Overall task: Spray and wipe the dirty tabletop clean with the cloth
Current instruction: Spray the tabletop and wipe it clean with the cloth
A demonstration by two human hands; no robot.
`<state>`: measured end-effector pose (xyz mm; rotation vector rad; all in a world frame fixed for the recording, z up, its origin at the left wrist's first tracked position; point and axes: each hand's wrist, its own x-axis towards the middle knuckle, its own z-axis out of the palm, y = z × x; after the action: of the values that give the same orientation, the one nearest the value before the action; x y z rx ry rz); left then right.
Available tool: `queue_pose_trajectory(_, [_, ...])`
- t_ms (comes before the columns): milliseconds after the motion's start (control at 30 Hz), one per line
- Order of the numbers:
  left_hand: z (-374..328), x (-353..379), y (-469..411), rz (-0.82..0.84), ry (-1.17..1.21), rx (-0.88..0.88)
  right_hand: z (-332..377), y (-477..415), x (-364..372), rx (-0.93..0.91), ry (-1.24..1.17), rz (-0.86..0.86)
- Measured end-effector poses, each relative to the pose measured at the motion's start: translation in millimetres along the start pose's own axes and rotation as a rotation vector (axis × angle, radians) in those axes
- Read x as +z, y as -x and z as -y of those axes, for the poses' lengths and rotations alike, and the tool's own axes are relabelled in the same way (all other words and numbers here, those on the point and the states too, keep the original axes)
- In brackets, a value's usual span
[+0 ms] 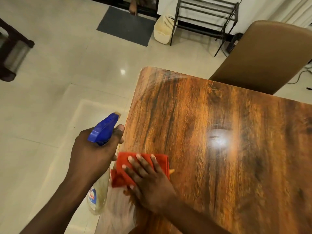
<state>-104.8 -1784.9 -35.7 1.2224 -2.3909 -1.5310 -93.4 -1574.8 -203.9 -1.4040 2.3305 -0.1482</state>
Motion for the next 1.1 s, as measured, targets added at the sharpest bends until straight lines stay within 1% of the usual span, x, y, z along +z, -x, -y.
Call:
queue_pose_trajectory(67, [3,1,3,0.001,0.001,-0.02,7,50,16,0.003,0.068,-0.026])
queue_pose_trajectory(167, [8,1,5,-0.011,0.016,-0.027,-13,97,17,0.086,0.144,0.025])
queue_pose_trajectory(233, [11,-1,5,-0.015,0.027,-0.019,-43,108,9,0.185,0.101,0.031])
queue_pose_trajectory(300, [14,-3,5,-0.001,0.043,-0.006,-82,103,-5,0.333,0.052,-0.013])
queue_pose_trajectory(367, [17,-5,3,0.019,0.056,-0.006,-128,79,-26,0.511,-0.068,-0.089])
queue_pose_trajectory(433, [22,-6,0,0.024,0.048,-0.011,-176,36,-55,0.666,-0.193,-0.165])
queue_pose_trajectory(500, [25,-7,-3,0.028,0.055,-0.023,-216,-18,-85,0.798,-0.242,-0.214])
queue_pose_trajectory(567, [26,-8,-7,0.031,0.061,-0.031,-242,-75,-110,0.872,-0.248,-0.251])
queue_pose_trajectory(633, [27,-9,-11,0.031,0.06,-0.035,-249,-130,-132,0.904,-0.283,-0.247])
queue_pose_trajectory(733, [25,-12,-20,0.005,0.064,-0.024,-235,-204,-150,0.861,-0.305,-0.187])
queue_pose_trajectory(800, [22,-15,-24,-0.01,0.081,-0.018,-218,-240,-153,0.734,-0.274,-0.133])
queue_pose_trajectory(867, [20,-18,-27,-0.018,0.084,-0.011,-197,-261,-150,0.566,-0.207,-0.083])
queue_pose_trajectory(967, [18,-22,-25,-0.03,0.085,0.0,-163,-257,-133,0.346,-0.081,-0.009])
queue_pose_trajectory(1100, [18,-24,-16,-0.023,0.078,-0.001,-107,-196,-91,0.137,0.005,0.02])
